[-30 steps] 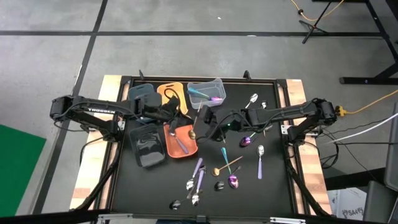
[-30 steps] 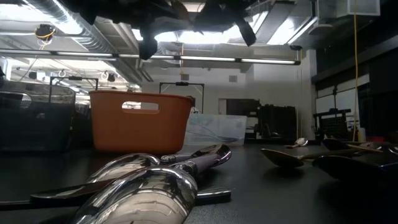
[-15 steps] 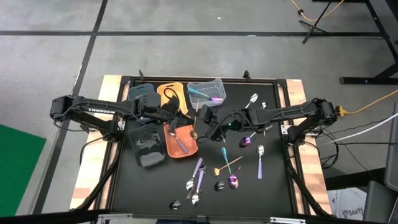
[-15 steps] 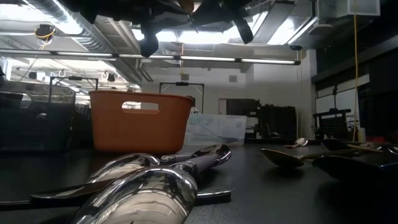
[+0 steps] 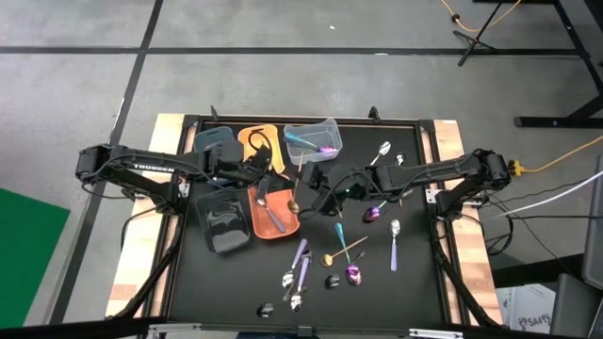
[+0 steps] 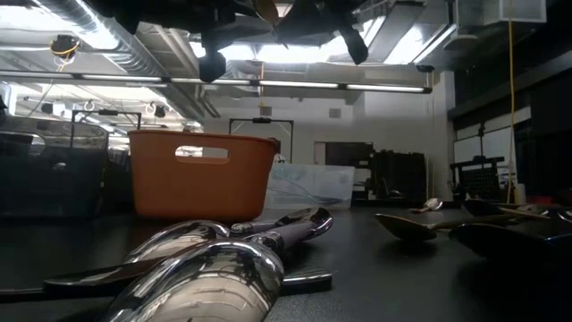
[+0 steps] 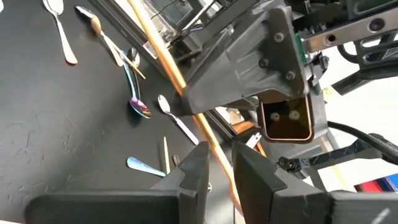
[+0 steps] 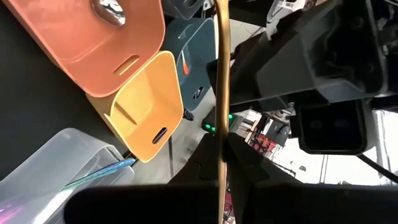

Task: Sort silverware by color (type)
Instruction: Put the gold spoon into the yellow bin

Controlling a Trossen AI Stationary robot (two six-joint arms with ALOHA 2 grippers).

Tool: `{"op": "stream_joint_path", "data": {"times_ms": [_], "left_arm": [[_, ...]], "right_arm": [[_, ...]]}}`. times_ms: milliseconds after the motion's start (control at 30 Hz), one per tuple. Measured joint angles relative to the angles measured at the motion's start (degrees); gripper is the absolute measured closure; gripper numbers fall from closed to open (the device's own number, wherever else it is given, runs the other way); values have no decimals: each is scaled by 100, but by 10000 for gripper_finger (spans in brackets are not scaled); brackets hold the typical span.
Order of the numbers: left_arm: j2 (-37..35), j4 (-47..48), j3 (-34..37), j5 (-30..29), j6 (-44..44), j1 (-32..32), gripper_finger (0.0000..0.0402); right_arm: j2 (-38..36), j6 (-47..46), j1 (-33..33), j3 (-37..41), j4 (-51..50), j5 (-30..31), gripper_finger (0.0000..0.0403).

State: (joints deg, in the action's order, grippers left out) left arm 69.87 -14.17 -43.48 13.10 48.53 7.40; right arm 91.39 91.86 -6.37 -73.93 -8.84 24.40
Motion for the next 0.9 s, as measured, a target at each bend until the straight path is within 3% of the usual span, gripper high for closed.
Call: {"op": "stream_joint_path", "data": {"times_ms": [900], "left_arm": [[0, 30, 4, -24, 107, 2, 337]], "right_arm": [[284, 12, 0, -9, 637, 108, 402]]}}
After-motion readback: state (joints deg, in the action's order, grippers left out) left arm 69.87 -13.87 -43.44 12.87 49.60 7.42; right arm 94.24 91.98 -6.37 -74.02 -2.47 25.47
